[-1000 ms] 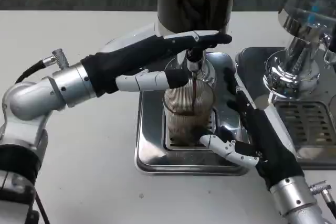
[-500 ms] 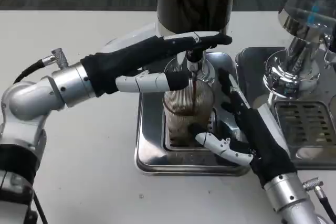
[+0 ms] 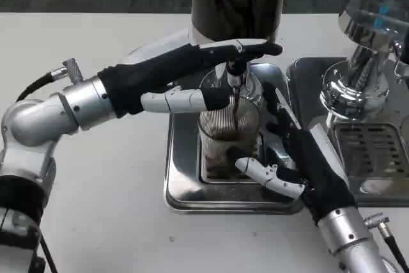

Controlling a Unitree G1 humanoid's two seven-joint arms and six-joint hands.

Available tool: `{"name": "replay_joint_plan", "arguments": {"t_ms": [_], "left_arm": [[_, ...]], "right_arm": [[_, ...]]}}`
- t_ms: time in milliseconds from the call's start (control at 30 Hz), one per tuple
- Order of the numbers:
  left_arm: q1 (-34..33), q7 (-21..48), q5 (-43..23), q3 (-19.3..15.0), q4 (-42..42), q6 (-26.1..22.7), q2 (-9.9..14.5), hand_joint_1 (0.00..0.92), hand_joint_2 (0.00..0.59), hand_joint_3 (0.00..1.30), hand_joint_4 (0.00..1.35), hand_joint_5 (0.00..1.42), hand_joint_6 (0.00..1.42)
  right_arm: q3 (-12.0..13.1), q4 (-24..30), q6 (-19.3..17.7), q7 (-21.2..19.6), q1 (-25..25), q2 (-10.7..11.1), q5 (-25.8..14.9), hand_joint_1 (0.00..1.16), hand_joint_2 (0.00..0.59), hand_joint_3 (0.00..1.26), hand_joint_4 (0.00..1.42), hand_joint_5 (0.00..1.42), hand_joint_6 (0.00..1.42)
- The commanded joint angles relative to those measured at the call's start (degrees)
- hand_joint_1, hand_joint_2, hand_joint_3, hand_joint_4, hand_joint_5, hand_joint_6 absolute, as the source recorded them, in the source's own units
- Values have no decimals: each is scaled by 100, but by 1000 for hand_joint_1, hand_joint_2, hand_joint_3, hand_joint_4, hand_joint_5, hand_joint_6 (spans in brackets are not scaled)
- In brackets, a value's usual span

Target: Grasp the cup under the faucet to collect the drink, then remove the cup.

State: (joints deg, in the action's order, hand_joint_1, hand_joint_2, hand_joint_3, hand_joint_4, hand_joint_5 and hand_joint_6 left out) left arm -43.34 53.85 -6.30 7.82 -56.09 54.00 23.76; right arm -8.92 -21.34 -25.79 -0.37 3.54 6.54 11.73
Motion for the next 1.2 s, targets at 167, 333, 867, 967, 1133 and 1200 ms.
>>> {"name": "replay_joint_plan", "arguments": {"t_ms": [167,333,867,967,1133,1200], "left_arm": [[190,169,350,165,-119,-148,105,0,76,159,70,80,7],[197,164,352,166,-109,-152,105,0,76,159,70,80,7],[191,153,350,160,-122,-165,97,0,73,168,71,79,8],[209,137,325,137,-121,-159,90,0,71,168,75,79,13],[233,149,247,80,-121,-176,78,0,69,169,79,79,17],[232,182,150,20,-111,-209,50,0,68,169,80,79,18]], "right_arm": [[30,-199,-131,86,146,-78,-114,666,212,0,0,0,95],[30,-345,-182,86,212,-115,-142,661,215,0,0,0,95],[117,-596,-252,134,375,-161,-215,644,212,5,0,0,111],[117,-680,-264,137,388,-179,-245,643,212,5,0,0,112],[118,-688,-295,138,366,-174,-245,635,219,5,2,0,121],[122,-677,-302,141,365,-174,-252,633,220,8,2,0,124]]}}
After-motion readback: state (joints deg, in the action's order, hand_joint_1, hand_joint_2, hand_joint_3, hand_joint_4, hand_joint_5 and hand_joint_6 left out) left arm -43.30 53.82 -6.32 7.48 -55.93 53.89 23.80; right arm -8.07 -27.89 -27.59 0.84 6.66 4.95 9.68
